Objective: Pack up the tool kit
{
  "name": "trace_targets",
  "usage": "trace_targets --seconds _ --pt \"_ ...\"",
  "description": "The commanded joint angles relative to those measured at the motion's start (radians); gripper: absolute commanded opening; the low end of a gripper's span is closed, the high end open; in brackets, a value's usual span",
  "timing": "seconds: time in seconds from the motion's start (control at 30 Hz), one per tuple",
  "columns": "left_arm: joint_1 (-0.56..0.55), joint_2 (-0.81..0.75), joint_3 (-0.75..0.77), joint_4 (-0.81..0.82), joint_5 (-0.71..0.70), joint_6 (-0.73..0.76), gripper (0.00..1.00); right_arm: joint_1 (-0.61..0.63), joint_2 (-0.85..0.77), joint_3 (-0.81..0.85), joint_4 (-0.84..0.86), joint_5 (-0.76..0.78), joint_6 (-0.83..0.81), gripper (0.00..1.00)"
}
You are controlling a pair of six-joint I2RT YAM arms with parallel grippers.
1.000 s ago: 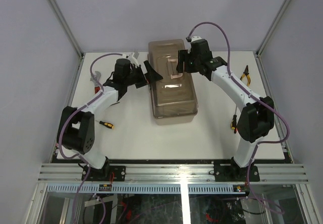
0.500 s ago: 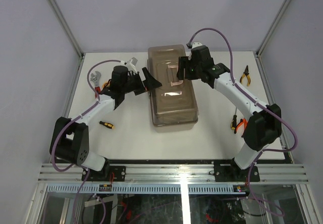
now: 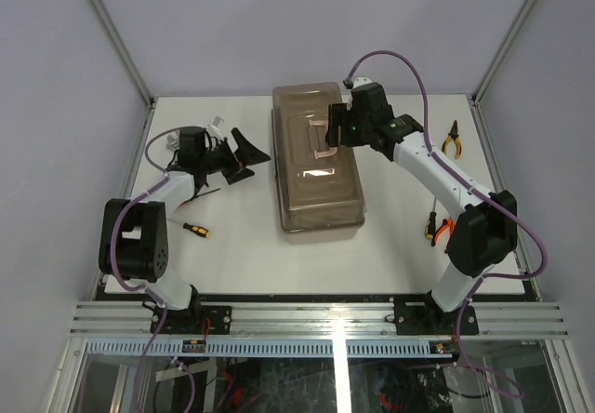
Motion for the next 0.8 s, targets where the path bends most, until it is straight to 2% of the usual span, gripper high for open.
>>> trace_targets --seconds 0.0,0.1,0.3,0.6,0.77 --pt "-0.009 0.066 -0.034 0.116 0.093 -0.033 1.00 0.026 0.070 -0.024 -0.236 -0.014 -0.025 0.66" --pt "-0.010 0.135 -0.041 0.207 0.135 -0.092 0.99 0.026 0.080 -0.010 -0.244 -0.017 -0.024 0.66" --pt "-0.011 0.235 -0.047 0.497 0.218 -0.296 0.96 0.026 0.081 -0.003 -0.253 -0.011 -0.017 0.66" --pt "-0.036 0.300 -0.004 0.524 0.254 -0.338 0.85 0.025 0.092 0.004 -0.260 -0.008 -0.011 0.66" --pt "-0.056 0.310 0.007 0.543 0.290 -0.361 0.84 0.026 0.103 0.010 -0.264 -0.015 -0.007 0.66"
